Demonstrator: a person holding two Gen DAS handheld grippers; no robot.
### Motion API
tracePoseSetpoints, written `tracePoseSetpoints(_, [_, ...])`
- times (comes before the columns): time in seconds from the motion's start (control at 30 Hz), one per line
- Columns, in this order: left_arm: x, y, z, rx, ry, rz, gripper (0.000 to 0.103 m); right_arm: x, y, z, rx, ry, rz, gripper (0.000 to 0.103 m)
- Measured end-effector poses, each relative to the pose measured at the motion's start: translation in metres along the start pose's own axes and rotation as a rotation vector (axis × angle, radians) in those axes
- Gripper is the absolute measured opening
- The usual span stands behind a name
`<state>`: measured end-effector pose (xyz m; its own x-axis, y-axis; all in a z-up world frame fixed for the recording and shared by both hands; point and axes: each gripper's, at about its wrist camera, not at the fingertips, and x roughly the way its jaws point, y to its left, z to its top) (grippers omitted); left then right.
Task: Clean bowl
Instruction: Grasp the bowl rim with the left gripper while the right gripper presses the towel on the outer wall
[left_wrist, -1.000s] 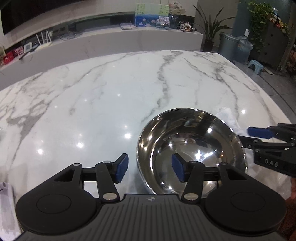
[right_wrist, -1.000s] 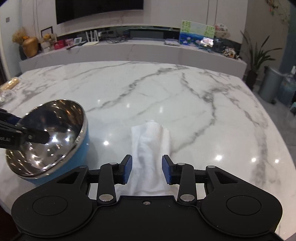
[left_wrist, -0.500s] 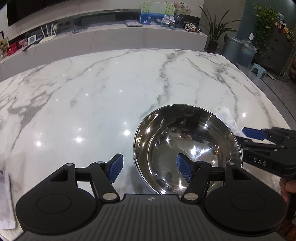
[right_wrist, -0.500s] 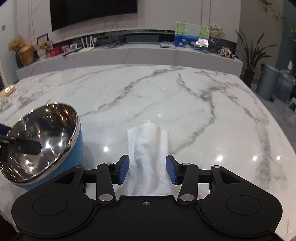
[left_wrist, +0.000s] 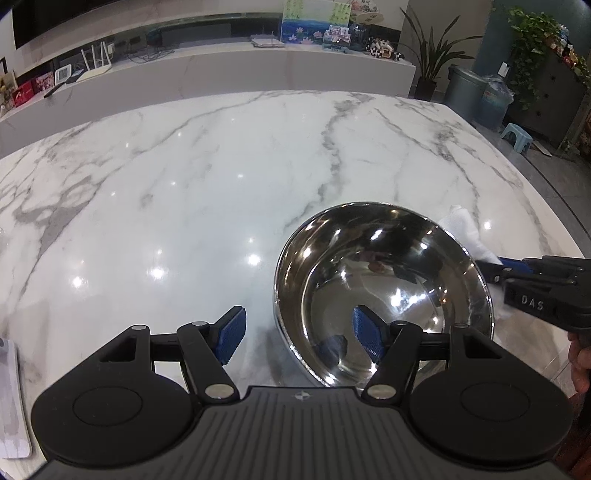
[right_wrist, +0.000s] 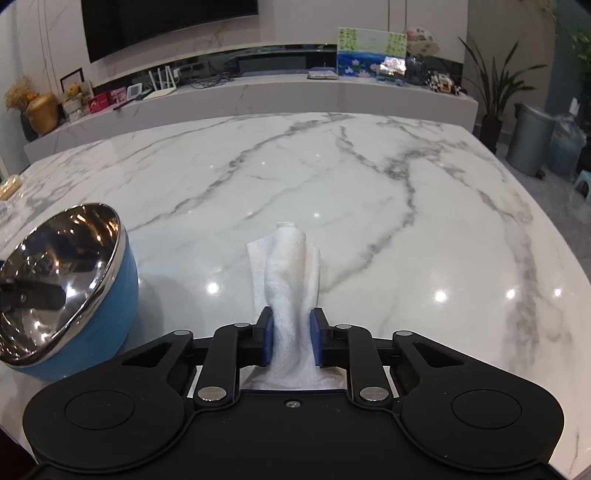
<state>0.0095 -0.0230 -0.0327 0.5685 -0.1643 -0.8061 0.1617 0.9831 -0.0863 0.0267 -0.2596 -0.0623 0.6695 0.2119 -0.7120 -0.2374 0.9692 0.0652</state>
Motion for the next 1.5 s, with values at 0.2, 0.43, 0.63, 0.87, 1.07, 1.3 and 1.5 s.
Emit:
tracePoseSetpoints(0.2, [-0.003,0.002,0.0,-0.017,-0.004,-0.009,0.063,-0.011,-0.021,0.005,0.173,-0.032,0.135,0.015])
tracePoseSetpoints(0.43, [-0.006,0.004,-0.001,-0.024,-0.004,-0.013,0.062,-0.021,-0.055,0.009,0.471,-0.074,0.46,0.015])
tracePoseSetpoints(0.63, [-0.005,0.011,-0.001,-0.072,0.007,-0.035,0.062,-0.012,-0.066,0.003,0.638,-0.013,0.642,0.015])
tracePoseSetpoints(0.87, [-0.004,0.01,-0.001,-0.058,0.013,-0.044,0.052,-0.002,-0.063,0.0,0.675,0.061,0.682,0.015])
tracePoseSetpoints(1.07, [-0.002,0.007,-0.003,-0.026,0.025,-0.057,0.026,0.004,-0.049,0.002,0.633,0.121,0.689,0.015])
tracePoseSetpoints(1.3, [0.0,0.003,-0.004,0.0,0.024,-0.05,0.025,0.016,-0.038,0.001,0.611,0.174,0.636,0.015])
tracePoseSetpoints(1.5, [0.001,0.001,-0.004,0.011,0.026,-0.043,0.025,0.031,-0.027,-0.002,0.589,0.226,0.6,0.015])
